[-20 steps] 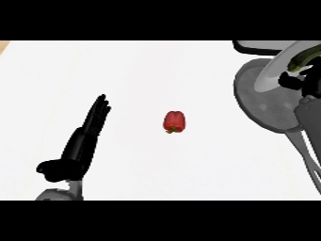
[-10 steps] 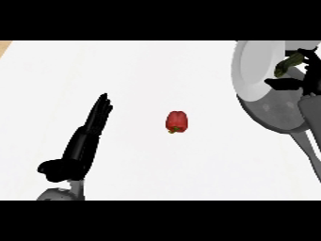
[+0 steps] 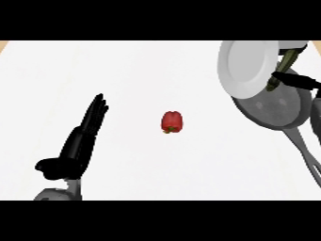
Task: Pick the squash from the plate and place it in the pan
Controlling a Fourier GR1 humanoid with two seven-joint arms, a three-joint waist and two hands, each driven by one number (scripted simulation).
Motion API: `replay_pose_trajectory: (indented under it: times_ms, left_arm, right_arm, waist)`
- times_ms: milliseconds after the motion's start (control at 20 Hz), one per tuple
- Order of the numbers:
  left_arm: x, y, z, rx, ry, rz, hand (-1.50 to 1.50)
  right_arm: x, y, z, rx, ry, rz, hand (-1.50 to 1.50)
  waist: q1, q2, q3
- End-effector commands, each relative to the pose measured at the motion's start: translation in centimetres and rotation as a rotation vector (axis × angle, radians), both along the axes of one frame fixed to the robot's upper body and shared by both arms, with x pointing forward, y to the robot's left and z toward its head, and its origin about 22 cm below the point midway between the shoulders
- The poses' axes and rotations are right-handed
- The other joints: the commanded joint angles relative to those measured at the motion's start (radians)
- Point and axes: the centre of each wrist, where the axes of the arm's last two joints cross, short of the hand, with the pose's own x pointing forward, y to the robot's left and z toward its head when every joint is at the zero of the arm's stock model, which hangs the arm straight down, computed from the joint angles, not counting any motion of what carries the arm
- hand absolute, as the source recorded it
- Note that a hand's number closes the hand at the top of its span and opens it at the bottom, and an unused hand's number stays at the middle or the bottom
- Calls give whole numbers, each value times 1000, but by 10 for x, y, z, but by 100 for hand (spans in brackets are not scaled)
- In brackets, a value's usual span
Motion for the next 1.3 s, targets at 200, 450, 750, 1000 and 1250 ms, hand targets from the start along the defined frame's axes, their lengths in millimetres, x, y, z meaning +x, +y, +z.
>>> replay_pose_trajectory:
  times_ms: [200,450,750,1000,1250]
  left_arm:
    - [2,-2,1,4,10,42,0]
    - [-5,15,3,-6,13,39,0]
    - [-20,4,5,-9,9,32,0]
    - [-9,-6,-6,14,5,29,0]
    - [-13,7,8,0,7,14,0]
  right_arm:
    - [-47,-46,-15,196,-95,175,-150]
    - [-84,-38,-35,194,-101,298,-150]
    - [-142,-50,-14,167,-116,320,-150]
    - [-156,-16,-27,156,-112,302,-150]
    - [-170,-8,-23,146,-80,297,-150]
  waist:
    - [-46,-16,-3]
    - [-40,-16,-3]
    - [-32,-13,-3]
    - [-20,-8,-2]
    - [-18,-9,-2]
